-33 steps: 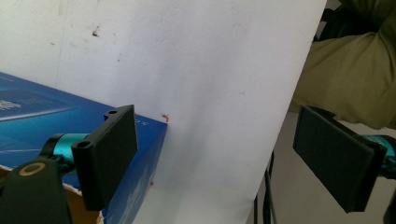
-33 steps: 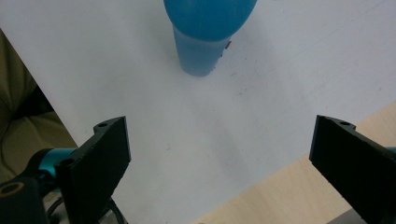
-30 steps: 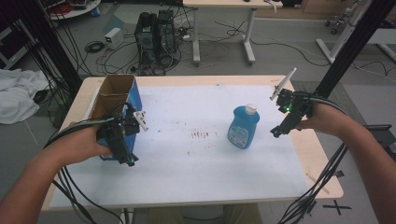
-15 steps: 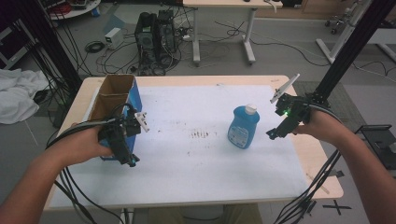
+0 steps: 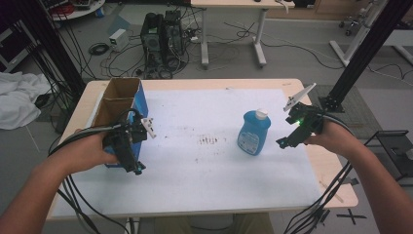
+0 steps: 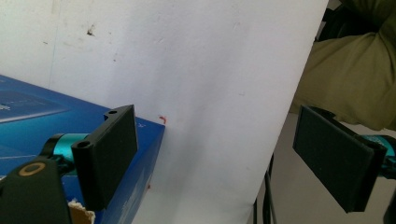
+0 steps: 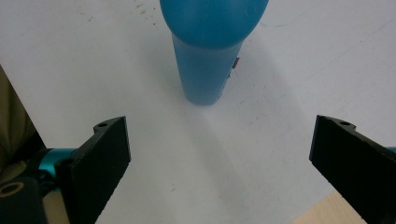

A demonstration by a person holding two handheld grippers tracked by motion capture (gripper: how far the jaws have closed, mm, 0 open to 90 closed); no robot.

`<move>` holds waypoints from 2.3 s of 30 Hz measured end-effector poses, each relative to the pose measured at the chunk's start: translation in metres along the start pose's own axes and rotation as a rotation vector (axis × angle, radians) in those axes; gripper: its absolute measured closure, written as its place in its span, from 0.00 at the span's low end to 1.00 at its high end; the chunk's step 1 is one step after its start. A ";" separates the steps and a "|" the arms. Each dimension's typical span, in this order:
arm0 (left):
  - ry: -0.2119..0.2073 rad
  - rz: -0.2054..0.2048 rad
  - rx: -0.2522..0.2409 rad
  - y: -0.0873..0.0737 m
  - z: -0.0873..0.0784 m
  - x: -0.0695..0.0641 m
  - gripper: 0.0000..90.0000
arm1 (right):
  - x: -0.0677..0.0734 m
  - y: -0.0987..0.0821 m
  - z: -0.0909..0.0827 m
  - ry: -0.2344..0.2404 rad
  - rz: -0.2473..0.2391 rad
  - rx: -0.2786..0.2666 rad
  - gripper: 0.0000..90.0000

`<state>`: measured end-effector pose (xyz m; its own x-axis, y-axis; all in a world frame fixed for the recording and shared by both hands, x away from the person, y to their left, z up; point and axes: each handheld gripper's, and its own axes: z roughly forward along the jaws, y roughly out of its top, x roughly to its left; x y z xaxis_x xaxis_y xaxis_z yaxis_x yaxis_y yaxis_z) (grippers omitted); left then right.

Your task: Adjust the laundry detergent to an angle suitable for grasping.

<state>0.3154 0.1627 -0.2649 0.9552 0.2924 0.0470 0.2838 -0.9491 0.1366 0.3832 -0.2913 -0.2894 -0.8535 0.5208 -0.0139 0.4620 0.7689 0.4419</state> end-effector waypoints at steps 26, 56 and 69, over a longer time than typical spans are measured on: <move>-0.002 -0.001 -0.007 0.000 0.004 0.001 0.16 | 0.010 -0.036 0.029 -0.024 0.099 -0.321 0.05; -0.007 -0.006 -0.005 0.000 0.006 0.002 0.16 | 0.010 -0.043 0.068 -0.056 0.150 -0.507 0.05; -0.010 -0.015 -0.006 -0.002 0.008 0.004 0.16 | 0.012 -0.033 0.080 -0.068 0.155 -0.542 0.05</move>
<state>0.3189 0.1647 -0.2725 0.9516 0.3052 0.0348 0.2975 -0.9440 0.1429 0.3770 -0.2811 -0.3760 -0.7599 0.6489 0.0379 0.3754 0.3905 0.8406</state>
